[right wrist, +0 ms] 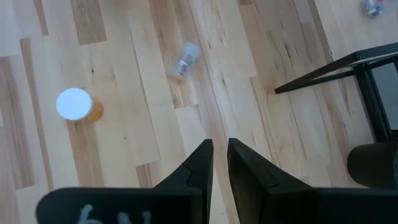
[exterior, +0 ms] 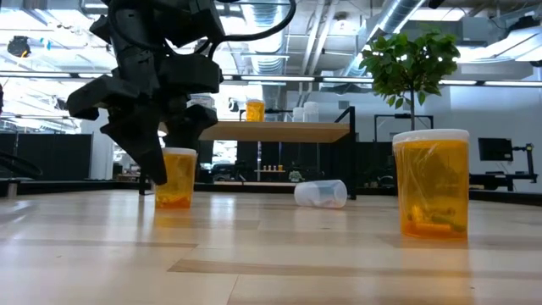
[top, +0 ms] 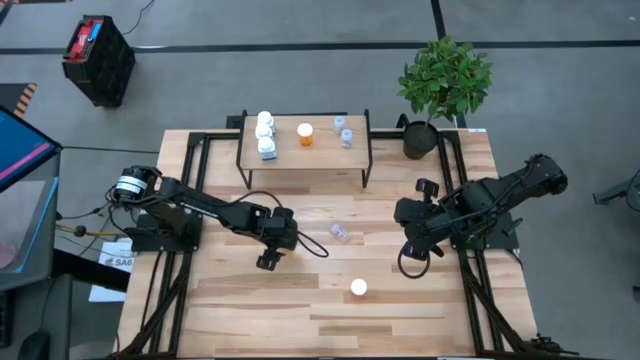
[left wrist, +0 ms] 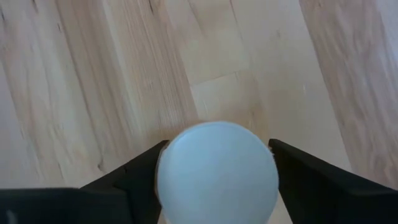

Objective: Pick and place medicine bottles onto shelf by color
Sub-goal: Put the top orange pill bottle on the shelf aligned with the other orange pill bottle

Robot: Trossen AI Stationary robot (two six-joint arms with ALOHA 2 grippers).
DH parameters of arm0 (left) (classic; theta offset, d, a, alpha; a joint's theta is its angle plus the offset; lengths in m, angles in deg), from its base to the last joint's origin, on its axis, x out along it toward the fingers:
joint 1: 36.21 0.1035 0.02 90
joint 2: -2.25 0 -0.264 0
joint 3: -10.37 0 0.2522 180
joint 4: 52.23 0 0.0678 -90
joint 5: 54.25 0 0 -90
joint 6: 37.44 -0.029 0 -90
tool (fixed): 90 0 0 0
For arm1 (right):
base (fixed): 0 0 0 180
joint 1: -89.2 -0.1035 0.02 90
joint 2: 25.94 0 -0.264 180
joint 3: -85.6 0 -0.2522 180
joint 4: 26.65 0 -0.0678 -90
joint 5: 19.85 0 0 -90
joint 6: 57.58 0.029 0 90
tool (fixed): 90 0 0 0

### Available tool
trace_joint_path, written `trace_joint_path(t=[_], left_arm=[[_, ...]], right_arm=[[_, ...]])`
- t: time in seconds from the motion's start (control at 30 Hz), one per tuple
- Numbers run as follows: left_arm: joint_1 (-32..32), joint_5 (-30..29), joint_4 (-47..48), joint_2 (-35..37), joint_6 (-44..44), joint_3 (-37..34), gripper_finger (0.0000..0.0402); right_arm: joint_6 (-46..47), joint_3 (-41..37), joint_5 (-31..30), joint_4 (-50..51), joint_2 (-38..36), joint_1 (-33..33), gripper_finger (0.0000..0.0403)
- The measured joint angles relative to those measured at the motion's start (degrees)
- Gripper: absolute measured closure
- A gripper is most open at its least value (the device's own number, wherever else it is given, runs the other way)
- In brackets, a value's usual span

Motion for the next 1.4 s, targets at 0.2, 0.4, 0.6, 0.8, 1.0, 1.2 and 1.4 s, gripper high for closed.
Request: trace_joint_path(t=[0.2,0.4,0.6,0.8,1.0,1.2,1.4], left_arm=[[0.0,0.0,-0.1,0.0,0.7,0.0,0.0192],[0.0,0.0,3.2,0.0,1.5,4.5,0.0228],[2.9,-1.9,14.8,0.0,-3.7,16.2,0.0221],[10.4,-3.0,22.9,0.0,-9.6,29.3,0.0219],[20.4,-3.1,23.4,0.0,-13.5,38.9,0.0222],[28.6,-2.4,25.0,-2.3,-12.1,40.7,0.0222],[31.5,-2.1,24.5,-6.4,-13.1,41.1,0.0222]], right_arm=[[0.0,0.0,0.0,0.0,0.0,0.0,0.0333],[0.0,0.0,0.0,0.0,0.0,0.0,0.0333],[0.0,0.0,0.0,0.0,0.0,0.0,0.0333],[0.0,0.0,0.0,0.0,0.0,0.0,0.0333],[0.0,0.0,0.0,0.0,0.0,0.0,0.0333],[-0.5,0.0,0.1,0.2,0.0,0.0,0.0333],[-0.6,0.0,0.1,0.5,0.0,0.0,0.0333]])
